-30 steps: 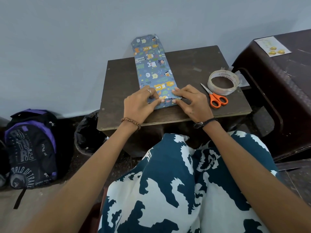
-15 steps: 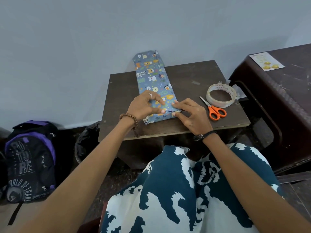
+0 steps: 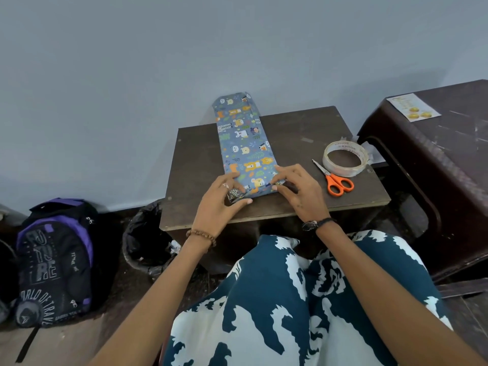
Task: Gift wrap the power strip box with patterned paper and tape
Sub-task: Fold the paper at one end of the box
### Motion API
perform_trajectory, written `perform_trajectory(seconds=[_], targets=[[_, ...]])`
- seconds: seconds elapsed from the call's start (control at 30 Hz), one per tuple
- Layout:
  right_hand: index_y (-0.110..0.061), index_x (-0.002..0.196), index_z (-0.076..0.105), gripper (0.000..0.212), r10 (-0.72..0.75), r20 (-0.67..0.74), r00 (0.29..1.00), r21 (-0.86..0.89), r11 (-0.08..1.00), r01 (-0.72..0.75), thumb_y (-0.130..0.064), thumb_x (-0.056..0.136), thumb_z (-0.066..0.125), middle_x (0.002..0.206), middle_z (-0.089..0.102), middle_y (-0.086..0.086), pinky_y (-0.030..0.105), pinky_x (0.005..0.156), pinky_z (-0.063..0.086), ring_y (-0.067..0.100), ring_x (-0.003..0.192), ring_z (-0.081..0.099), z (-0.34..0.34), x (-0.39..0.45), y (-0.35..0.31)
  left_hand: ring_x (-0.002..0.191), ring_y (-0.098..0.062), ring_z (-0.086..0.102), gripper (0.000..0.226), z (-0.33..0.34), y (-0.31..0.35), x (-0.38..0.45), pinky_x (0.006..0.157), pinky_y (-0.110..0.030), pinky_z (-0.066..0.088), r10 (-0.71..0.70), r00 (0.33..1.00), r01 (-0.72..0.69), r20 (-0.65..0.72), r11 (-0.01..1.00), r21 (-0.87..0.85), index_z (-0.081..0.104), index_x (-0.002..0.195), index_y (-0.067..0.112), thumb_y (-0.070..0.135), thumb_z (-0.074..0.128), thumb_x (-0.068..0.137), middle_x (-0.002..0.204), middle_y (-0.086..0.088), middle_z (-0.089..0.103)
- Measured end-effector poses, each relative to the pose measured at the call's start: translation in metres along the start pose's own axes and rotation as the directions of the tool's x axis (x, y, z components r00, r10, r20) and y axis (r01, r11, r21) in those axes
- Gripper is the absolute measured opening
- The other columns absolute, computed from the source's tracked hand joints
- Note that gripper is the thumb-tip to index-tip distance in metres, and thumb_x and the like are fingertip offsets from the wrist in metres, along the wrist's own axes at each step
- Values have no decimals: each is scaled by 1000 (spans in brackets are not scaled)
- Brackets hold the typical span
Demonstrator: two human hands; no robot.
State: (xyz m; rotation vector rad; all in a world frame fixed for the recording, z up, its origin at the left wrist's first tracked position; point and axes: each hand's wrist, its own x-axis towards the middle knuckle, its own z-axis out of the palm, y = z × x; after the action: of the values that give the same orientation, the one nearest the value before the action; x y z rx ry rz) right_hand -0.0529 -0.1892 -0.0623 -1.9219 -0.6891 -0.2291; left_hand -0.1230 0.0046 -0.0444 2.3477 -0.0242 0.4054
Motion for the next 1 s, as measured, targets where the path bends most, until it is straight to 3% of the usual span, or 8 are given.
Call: perform_trajectory(seconds=[0.17, 0.27, 0.37, 0.5, 0.7, 0.8, 0.9, 1.0], targets=[[-15, 90, 70, 12, 23, 19, 1000, -10, 1000, -23, -7, 80, 69, 114, 58, -1, 41, 88, 51, 11, 109, 56, -3, 0, -1, 115, -4, 47, 8, 3, 0, -3, 94, 2, 27, -17, 998, 12, -64, 997, -76, 66, 75, 15, 12, 74, 76, 121, 11, 53], [-21, 87, 71, 12, 48, 27, 999, -11, 999, -47, -18, 76, 75, 114, 55, -7, 22, 91, 45, 1, 107, 52, -5, 0, -4, 113, -1, 48, 12, 4, 1, -2, 89, 3, 30, -75, 994, 60, -85, 983, -171, 67, 73, 19, 9, 72, 76, 119, 11, 55], [-20, 77, 71, 6, 94, 56, 994, 8, 995, -95, -21, 74, 76, 117, 52, -10, 7, 90, 36, 3, 109, 52, -5, 0, -6, 113, 0, 48, 8, 5, 1, -1, 88, 0, 33, -120, 989, 99, -85, 970, -220, 67, 72, 10, 8, 69, 80, 118, 13, 56], [-7, 70, 67, 15, 141, 32, 989, 25, 990, -142, -19, 78, 73, 119, 51, -4, 15, 86, 40, 10, 106, 54, 1, 1, -7, 112, 1, 49, 16, 8, 3, -2, 89, -5, 39, -152, 984, 122, -98, 959, -256, 62, 68, 10, 7, 65, 83, 117, 15, 55], [-8, 64, 54, 23, 145, -30, 989, 16, 989, -144, -12, 80, 70, 118, 45, -8, 19, 75, 47, -9, 87, 61, 12, -3, -12, 105, 2, 50, 20, 16, 7, 1, 82, 2, 34, -187, 970, 148, -156, 962, -228, 58, 64, 13, 4, 68, 79, 114, 13, 55], [-10, 66, 55, 20, 109, -56, 992, -43, 993, -111, -14, 78, 70, 118, 45, -9, 21, 71, 47, -8, 88, 60, 13, -3, -13, 105, 1, 50, 17, 18, 6, 1, 82, 4, 30, -160, 972, 125, -170, 972, -200, 58, 67, 12, 5, 69, 77, 114, 13, 54], [-10, 74, 59, 13, 66, -58, 996, -89, 993, -71, -14, 78, 71, 119, 50, -3, 25, 71, 48, 5, 94, 60, 11, -3, -14, 107, 2, 50, 13, 16, 4, 0, 82, 3, 32, -157, 975, 122, -155, 970, -211, 61, 70, 14, 9, 70, 78, 114, 13, 55], [-11, 81, 64, 7, 23, -51, 998, -106, 994, -28, -12, 79, 71, 117, 53, 2, 21, 78, 42, 8, 104, 52, 8, -3, -14, 109, 4, 48, 11, 11, 3, -1, 86, 1, 34, -136, 983, 104, -121, 966, -238, 65, 74, 17, 10, 70, 80, 115, 13, 54]])
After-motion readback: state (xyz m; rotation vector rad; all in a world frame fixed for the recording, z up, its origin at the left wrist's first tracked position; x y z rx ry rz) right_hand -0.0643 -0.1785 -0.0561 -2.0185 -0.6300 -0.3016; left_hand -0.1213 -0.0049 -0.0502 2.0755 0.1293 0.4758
